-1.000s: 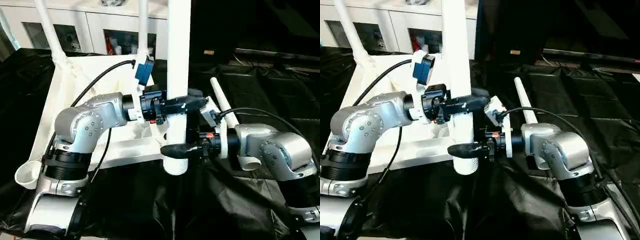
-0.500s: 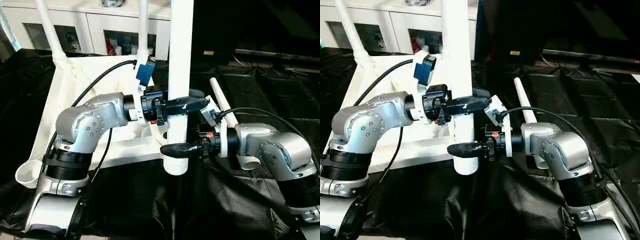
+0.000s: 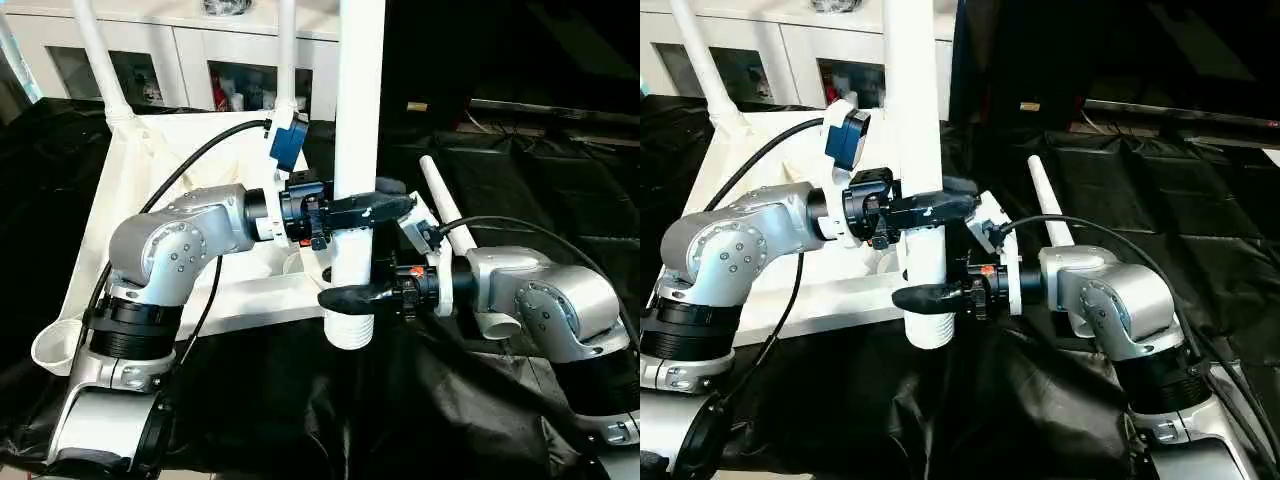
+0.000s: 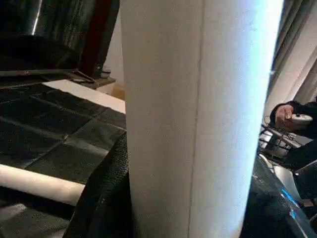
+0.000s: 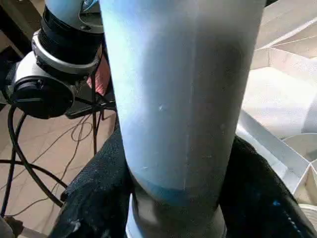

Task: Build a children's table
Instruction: Pick table leg

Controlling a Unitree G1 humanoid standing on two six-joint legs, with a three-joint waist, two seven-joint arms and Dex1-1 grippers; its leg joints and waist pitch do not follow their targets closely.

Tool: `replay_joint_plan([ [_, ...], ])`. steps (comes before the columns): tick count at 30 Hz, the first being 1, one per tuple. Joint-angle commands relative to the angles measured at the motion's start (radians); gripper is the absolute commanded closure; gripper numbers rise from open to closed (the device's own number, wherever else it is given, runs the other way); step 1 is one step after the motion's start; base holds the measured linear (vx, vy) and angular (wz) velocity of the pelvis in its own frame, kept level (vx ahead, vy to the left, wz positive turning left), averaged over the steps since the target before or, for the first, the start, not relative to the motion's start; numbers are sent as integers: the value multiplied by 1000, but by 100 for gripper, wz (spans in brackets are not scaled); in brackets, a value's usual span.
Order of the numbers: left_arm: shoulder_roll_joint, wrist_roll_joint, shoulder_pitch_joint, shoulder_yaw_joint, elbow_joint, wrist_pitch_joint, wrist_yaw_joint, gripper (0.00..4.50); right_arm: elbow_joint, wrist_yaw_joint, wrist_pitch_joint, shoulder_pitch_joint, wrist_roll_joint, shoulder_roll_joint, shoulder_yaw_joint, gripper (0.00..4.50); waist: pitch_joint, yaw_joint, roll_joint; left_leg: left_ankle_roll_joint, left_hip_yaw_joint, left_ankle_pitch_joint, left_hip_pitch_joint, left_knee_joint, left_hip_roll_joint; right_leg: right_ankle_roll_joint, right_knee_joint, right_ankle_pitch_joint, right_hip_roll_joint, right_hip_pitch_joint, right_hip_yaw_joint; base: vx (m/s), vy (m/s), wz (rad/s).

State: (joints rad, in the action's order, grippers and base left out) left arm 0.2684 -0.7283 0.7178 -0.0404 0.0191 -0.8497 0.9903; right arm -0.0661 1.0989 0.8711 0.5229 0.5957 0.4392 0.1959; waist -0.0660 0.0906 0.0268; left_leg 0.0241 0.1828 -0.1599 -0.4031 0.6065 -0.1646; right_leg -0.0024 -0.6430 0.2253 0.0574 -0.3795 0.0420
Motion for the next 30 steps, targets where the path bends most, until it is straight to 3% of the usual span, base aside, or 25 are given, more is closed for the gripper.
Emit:
replay_joint_plan([
  [1, -5, -12, 21, -32, -18, 0, 33, 264, 13, -15, -5, 20, -3, -1, -16, 256, 75, 2, 4, 2, -23, -126, 33, -64, -65, -232, 76, 80, 89, 40, -46, 0, 0, 0],
  [4, -6, 6, 19, -32, -26, 20, 16, 264, 15, -17, -8, 20, -3, -1, -16, 256, 74, 2, 4, 4, -22, -133, 33, -63, -65, -231, 77, 90, 90, 39, -47, 0, 0, 0],
  [6, -12, -7, 23, -23, -19, 0, 6, 194, 16, -17, -8, 21, -3, -1, -16, 256, 75, 3, 4, 5, -22, -132, 34, -63, -65, -232, 77, 89, 89, 39, -47, 0, 0, 0],
  [10, -38, -27, 38, 18, 11, -4, -30, 187, 19, -21, -12, 21, -2, -4, -19, 257, 74, 4, 3, 11, -22, -146, 34, -62, -64, -234, 79, 101, 89, 39, -47, 0, 0, 0],
  [11, -69, -43, 49, 67, 35, 21, -75, 174, 19, -27, -14, 20, 1, -10, -24, 258, 74, 5, 0, 13, -24, -146, 34, -63, -65, -233, 78, 100, 90, 40, -47, 0, 0, 0],
  [13, -90, -53, 55, 98, 49, 41, -102, 157, 18, -31, -14, 18, 3, -14, -28, 258, 75, 3, 4, 13, -23, -148, 32, -61, -64, -242, 79, 90, 91, 43, -46, 0, 0, 0],
  [14, -110, -59, 62, 128, 62, 67, -133, 153, 18, -35, -15, 17, 5, -17, -32, 258, 74, 5, 0, 11, -24, -153, 32, -60, -64, -243, 81, 90, 91, 41, -46, 0, 0, 0],
  [19, -208, -176, 111, 309, 147, 145, -306, 132, 14, -72, -18, -1, 26, -44, -73, 259, 76, 7, 5, -3, -24, -139, 29, -57, -61, -253, 78, 52, 91, 45, -45, 0, 0, 0],
  [20, -218, -186, 118, 335, 160, 167, -337, 132, 13, -84, -23, -5, 28, -50, -81, 259, 78, 9, -8, -2, -26, -139, 29, -56, -61, -253, 76, 48, 92, 46, -45, 0, 0, 0],
  [21, -218, -189, 119, 365, 172, 189, -375, 132, 14, -112, -38, -11, 26, -63, -99, 259, 78, 6, -3, -4, -27, -139, 29, -58, -62, -249, 78, 33, 88, 47, -44, 0, 0, 0],
  [23, -211, -180, 116, 378, 177, 201, -396, 132, 16, -137, -53, -14, 22, -74, -115, 259, 79, 7, -8, -1, -28, -143, 31, -59, -63, -246, 76, 32, 89, 44, -44, 0, 0, 0],
  [25, -184, -125, 102, 374, 170, 209, -408, 132, 24, -178, -70, -18, 16, -90, -142, 260, 80, 3, -6, 4, -29, -144, 33, -61, -64, -233, 76, 31, 86, 44, -44, 0, 0, 0],
  [27, -135, -25, 70, 324, 147, 225, -388, 132, 35, -215, -84, -20, 4, -99, -161, 261, 78, 3, -10, 8, -31, -145, 35, -64, -68, -218, 77, 44, 88, 41, -45, 0, 0, 0],
  [29, -42, 124, -1, 204, 97, 264, -309, 132, 50, -267, -108, -23, -24, -109, -181, 261, 78, 1, -14, 21, -30, -158, 38, -67, -69, -199, 79, 71, 87, 37, -45, 0, 0, 0],
  [30, 49, 204, -73, 102, 43, 276, -242, 132, 65, -321, -134, -28, -67, -111, -187, 261, 77, -6, -14, 40, -32, -158, 37, -73, -70, -173, 76, 90, 83, 34, -45, 0, 0, 0],
])
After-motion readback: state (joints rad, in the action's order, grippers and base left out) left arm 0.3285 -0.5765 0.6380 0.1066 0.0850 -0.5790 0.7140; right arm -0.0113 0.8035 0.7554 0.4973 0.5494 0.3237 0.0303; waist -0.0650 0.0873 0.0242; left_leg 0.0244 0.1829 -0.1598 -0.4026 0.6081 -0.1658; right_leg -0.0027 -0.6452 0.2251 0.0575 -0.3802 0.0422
